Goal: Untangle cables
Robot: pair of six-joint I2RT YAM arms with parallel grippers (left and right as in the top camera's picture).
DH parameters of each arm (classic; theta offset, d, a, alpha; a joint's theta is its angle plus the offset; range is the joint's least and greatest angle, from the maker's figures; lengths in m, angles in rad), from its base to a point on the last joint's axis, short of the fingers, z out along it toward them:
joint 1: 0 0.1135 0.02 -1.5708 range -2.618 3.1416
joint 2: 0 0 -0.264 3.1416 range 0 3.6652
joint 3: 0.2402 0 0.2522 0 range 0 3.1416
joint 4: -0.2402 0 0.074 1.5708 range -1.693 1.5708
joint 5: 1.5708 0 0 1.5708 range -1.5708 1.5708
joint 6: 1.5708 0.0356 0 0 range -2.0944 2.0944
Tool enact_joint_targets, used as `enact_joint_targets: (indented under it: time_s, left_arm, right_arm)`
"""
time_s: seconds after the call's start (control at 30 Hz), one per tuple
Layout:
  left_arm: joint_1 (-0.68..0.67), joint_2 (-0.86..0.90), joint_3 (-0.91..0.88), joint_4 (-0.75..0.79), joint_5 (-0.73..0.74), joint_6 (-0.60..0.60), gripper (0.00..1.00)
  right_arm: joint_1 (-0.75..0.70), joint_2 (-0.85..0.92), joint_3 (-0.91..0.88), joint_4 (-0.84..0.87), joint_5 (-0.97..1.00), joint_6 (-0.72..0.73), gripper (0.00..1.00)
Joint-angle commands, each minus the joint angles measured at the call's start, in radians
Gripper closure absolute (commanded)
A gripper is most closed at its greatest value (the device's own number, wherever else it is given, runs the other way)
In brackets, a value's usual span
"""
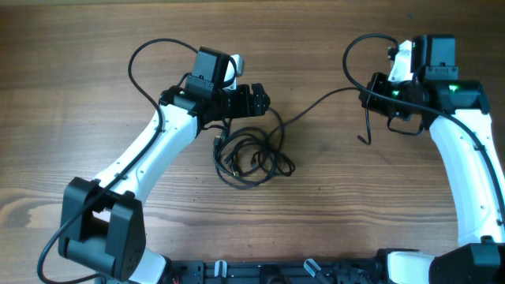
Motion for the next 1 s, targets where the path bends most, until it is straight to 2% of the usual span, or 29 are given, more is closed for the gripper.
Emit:
enact_joint_targets:
  time_s: [0.0,0.13,0.23,0.27,0.33,0.47,0.67,0.77,0.97]
  left_arm:
    - [-0.005,0.015,0.006,-0.027,-0.013,0.033,0.11]
    - [0.003,0.015,0.006,-0.057,0.074,0.149,0.14]
    - [0.034,0.014,0.006,-0.079,0.196,0.161,0.15]
    - [0.046,0.014,0.006,-0.087,0.221,0.150,0.25]
    - [0.070,0.005,0.006,-0.108,0.223,0.047,0.30]
    - [0.118,-0.026,0.006,-0.153,0.224,-0.166,0.30]
    - [0.129,-0.044,0.006,-0.237,0.217,-0.172,0.28]
    - [0.107,-0.035,0.006,-0.263,0.160,-0.174,0.28]
    - [0.044,-0.015,-0.009,-0.299,0.110,-0.329,0.30]
  right_arm:
    - [-0.002,-0.024,-0.001,0.008,0.040,0.019,0.90]
    - [-0.002,-0.024,-0.001,0.007,0.030,-0.004,0.90]
    - [-0.002,-0.024,-0.001,0.004,0.025,-0.020,0.89]
    - [-0.002,-0.024,-0.001,0.003,0.025,-0.027,0.89]
    - [-0.002,-0.024,-0.001,-0.003,0.026,-0.031,0.89]
    - [-0.002,-0.024,-0.001,-0.018,0.026,-0.033,0.89]
    - [-0.002,-0.024,-0.001,-0.027,0.026,-0.033,0.89]
    - [-0.002,-0.024,-0.001,-0.027,0.026,-0.033,0.89]
    - [-0.002,-0.024,-0.001,-0.028,0.026,-0.033,0.89]
